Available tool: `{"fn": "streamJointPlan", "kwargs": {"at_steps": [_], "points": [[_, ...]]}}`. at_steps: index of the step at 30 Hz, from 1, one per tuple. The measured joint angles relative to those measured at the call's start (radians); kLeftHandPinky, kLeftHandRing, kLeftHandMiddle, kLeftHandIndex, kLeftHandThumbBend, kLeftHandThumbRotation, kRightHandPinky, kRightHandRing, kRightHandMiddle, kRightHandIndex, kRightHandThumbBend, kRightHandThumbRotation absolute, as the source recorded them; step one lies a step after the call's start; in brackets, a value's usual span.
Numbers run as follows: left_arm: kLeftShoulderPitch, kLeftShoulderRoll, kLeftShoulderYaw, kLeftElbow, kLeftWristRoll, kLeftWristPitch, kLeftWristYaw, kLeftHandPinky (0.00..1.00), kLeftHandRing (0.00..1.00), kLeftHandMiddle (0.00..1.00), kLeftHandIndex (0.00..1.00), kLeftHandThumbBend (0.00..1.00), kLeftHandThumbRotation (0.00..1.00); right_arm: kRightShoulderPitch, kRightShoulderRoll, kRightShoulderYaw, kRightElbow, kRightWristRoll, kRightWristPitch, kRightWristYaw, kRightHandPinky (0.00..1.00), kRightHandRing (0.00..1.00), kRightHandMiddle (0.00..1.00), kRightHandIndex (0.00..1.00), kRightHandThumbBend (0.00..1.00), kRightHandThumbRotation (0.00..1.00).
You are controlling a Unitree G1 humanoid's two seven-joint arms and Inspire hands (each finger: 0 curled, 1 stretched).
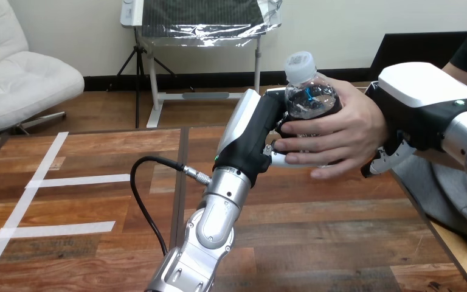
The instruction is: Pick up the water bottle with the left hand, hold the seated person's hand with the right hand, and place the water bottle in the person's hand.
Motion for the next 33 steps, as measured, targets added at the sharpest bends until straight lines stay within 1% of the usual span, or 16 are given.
{"fn": "streamJointPlan", "kwargs": {"at_steps": [14,33], "points": [[-0.002,-0.011,-0.015,0.033,0.000,-0.017,0.022,0.39,0.39,0.42,0.48,0.55,0.00,0.004,0.001,-0.002,-0.001,0.000,-0.004,0.003,0.12,0.19,0.27,0.32,0.80,0.00],[-0.002,-0.011,-0.019,0.035,0.004,-0.017,0.024,0.37,0.38,0.42,0.48,0.54,0.00,0.020,0.001,-0.011,0.013,0.001,-0.033,-0.001,0.11,0.18,0.26,0.32,0.79,0.00]]}}
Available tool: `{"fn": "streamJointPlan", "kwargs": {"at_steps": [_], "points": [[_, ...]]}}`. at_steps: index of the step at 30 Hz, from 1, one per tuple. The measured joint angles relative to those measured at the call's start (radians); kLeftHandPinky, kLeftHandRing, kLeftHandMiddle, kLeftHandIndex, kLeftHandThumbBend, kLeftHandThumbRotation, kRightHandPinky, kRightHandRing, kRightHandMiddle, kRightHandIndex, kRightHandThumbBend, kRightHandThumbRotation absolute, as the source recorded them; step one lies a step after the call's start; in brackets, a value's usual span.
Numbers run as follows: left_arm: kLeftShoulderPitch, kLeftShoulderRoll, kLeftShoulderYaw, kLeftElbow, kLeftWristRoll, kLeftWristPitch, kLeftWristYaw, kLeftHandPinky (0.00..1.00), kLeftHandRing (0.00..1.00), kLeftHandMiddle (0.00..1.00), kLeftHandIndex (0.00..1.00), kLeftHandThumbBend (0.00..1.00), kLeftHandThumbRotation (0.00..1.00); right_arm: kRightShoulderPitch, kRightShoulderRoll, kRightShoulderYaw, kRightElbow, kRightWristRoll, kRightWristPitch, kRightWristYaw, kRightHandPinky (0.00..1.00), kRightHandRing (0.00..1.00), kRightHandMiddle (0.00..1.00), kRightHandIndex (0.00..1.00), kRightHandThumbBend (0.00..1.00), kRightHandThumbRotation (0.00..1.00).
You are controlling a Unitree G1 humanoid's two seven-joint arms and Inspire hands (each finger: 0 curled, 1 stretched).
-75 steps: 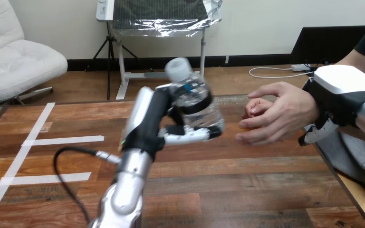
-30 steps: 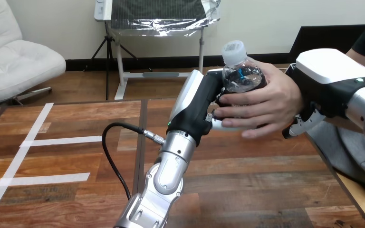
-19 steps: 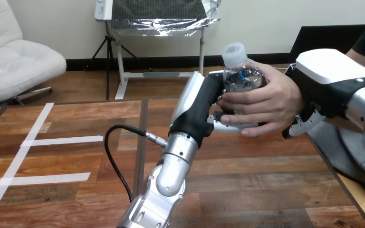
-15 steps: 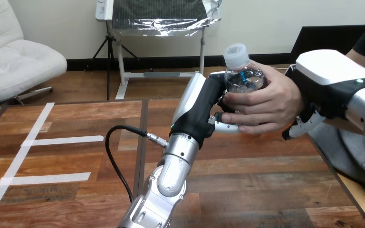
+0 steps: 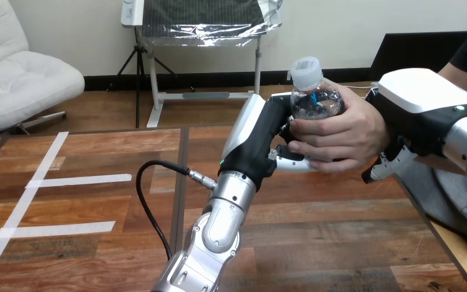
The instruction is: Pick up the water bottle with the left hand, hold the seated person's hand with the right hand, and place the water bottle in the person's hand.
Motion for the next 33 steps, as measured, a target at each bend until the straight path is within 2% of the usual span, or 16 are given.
{"fn": "streamJointPlan", "kwargs": {"at_steps": [24,30,31,33], "points": [[0.000,0.001,-0.001,0.000,0.001,-0.001,0.000,0.39,0.39,0.43,0.49,0.55,0.00,0.002,0.000,-0.004,0.016,-0.003,-0.021,-0.012,0.12,0.20,0.29,0.36,0.80,0.00],[0.000,0.002,-0.001,0.000,0.004,-0.001,0.000,0.39,0.39,0.43,0.49,0.55,0.00,0.002,-0.001,-0.004,0.018,-0.028,-0.028,-0.012,0.21,0.31,0.40,0.45,0.83,0.00],[0.000,0.002,-0.001,0.000,0.005,-0.001,0.000,0.39,0.41,0.44,0.50,0.55,0.00,0.002,-0.001,-0.004,0.018,-0.033,-0.028,-0.011,0.26,0.37,0.45,0.50,0.84,0.01],[0.000,0.003,-0.001,0.000,0.011,-0.001,-0.001,0.39,0.41,0.45,0.50,0.55,0.00,0.002,-0.001,-0.004,0.018,-0.042,-0.028,-0.009,0.30,0.41,0.49,0.53,0.85,0.02]]}}
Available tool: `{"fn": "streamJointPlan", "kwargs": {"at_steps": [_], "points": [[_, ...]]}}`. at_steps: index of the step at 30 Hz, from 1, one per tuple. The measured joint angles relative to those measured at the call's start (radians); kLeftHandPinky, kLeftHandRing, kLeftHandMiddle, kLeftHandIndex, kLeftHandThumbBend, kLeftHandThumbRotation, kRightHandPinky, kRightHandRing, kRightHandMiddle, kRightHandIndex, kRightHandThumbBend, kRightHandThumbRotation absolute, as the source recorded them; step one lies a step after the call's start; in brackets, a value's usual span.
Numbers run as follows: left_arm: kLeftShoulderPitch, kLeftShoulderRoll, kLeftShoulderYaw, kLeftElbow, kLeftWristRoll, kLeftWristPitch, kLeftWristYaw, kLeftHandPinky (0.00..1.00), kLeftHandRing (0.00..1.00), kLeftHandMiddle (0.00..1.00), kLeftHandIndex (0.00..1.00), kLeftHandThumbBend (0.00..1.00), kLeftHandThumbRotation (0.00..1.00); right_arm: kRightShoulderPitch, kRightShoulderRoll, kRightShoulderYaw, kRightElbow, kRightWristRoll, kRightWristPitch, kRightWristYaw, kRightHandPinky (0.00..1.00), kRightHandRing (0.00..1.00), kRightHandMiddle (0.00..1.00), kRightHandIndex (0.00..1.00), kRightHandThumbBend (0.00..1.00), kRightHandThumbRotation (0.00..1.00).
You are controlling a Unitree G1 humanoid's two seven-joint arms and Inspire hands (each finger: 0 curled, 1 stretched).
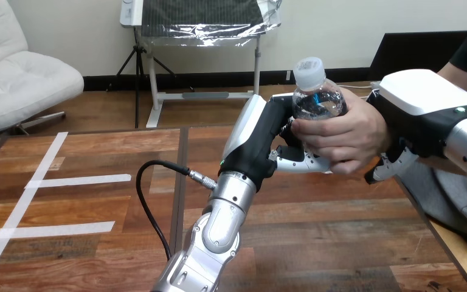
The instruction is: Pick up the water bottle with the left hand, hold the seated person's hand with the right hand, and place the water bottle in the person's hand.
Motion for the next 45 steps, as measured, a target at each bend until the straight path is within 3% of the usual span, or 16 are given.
{"fn": "streamJointPlan", "kwargs": {"at_steps": [6,7,20,33,45], "points": [[0.000,0.004,-0.001,0.000,0.014,0.000,-0.004,0.41,0.47,0.52,0.57,0.58,0.01,0.000,-0.004,0.000,0.000,-0.025,-0.003,0.010,0.45,0.55,0.62,0.64,0.88,0.07],[0.000,0.005,-0.001,0.000,0.018,0.000,-0.005,0.44,0.50,0.56,0.61,0.60,0.05,0.000,-0.006,0.000,0.000,-0.028,-0.005,0.010,0.49,0.61,0.67,0.67,0.89,0.08],[0.000,0.021,-0.020,-0.006,0.087,0.034,-0.022,0.62,0.72,0.77,0.85,0.71,0.29,0.000,-0.038,-0.006,0.000,-0.025,-0.038,0.023,0.73,0.85,0.87,0.85,0.89,0.10],[0.000,0.041,-0.050,-0.013,0.137,0.092,-0.066,0.77,0.90,0.94,0.98,0.76,0.34,0.000,-0.038,-0.013,0.000,-0.024,-0.038,0.039,0.87,0.96,0.97,0.93,0.89,0.11],[0.000,0.048,-0.073,-0.033,0.143,0.124,-0.097,0.80,0.94,0.98,1.00,0.77,0.35,0.000,-0.039,-0.013,0.000,-0.028,-0.038,0.046,0.91,0.99,0.99,0.95,0.89,0.13]]}}
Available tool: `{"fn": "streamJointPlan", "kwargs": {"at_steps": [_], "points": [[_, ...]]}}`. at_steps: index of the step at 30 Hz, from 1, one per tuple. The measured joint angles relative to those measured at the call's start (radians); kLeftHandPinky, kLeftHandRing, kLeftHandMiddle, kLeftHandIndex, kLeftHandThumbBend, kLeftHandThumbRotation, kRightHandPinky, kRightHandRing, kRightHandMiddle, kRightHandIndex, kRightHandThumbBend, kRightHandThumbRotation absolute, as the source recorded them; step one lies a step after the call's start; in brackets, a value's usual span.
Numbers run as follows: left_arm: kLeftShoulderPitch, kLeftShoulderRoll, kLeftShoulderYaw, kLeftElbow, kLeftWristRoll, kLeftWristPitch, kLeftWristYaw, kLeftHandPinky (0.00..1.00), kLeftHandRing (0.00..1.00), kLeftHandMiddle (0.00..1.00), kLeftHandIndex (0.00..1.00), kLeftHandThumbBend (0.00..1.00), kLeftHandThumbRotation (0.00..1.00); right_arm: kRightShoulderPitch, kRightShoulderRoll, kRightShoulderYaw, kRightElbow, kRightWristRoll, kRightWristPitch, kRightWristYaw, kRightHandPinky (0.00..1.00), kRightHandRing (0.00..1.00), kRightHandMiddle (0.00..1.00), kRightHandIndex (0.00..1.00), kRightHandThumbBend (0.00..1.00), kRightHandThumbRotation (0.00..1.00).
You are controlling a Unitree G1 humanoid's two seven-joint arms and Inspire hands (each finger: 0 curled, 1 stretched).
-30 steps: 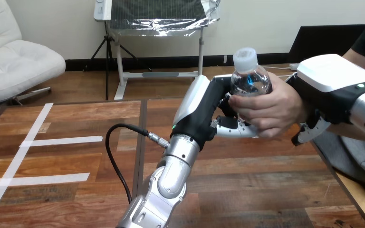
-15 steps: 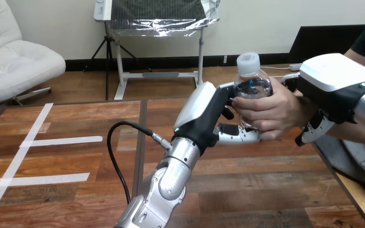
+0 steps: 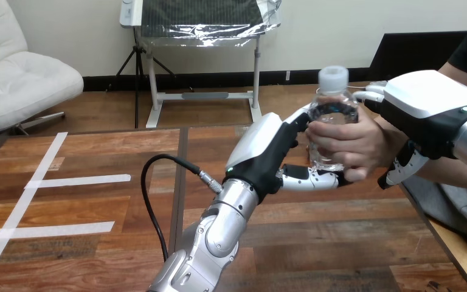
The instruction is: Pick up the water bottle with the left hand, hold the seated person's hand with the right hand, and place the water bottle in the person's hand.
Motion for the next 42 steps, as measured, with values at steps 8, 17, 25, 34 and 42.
{"fn": "streamJointPlan", "kwargs": {"at_steps": [8,17,25,34,42], "points": [[0.000,0.003,-0.007,-0.027,0.002,0.024,-0.025,0.82,0.95,1.00,1.00,0.78,0.35,0.000,0.000,0.000,0.001,-0.001,0.000,0.005,0.93,1.00,1.00,0.96,0.90,0.14],[0.000,0.010,-0.010,-0.047,0.017,0.047,-0.039,0.83,0.95,1.00,1.00,0.79,0.36,0.000,-0.001,-0.001,0.002,-0.001,0.000,0.007,0.94,1.00,1.00,0.96,0.90,0.15],[0.000,0.017,-0.011,-0.050,0.025,0.048,-0.041,0.83,0.95,1.00,1.00,0.80,0.37,0.000,-0.001,-0.001,0.002,-0.001,0.001,0.015,0.95,1.00,1.00,0.96,0.90,0.15],[0.000,0.025,-0.011,-0.057,0.027,0.063,-0.045,0.83,0.94,1.00,1.00,0.80,0.37,0.000,-0.001,-0.004,0.002,0.001,0.001,0.025,0.95,1.00,1.00,0.96,0.89,0.15],[0.005,0.034,-0.011,-0.078,0.027,0.071,-0.057,0.78,0.91,0.97,0.97,0.77,0.37,0.017,-0.001,-0.031,-0.031,0.023,0.034,0.064,0.95,1.00,1.00,0.96,0.83,0.16]]}}
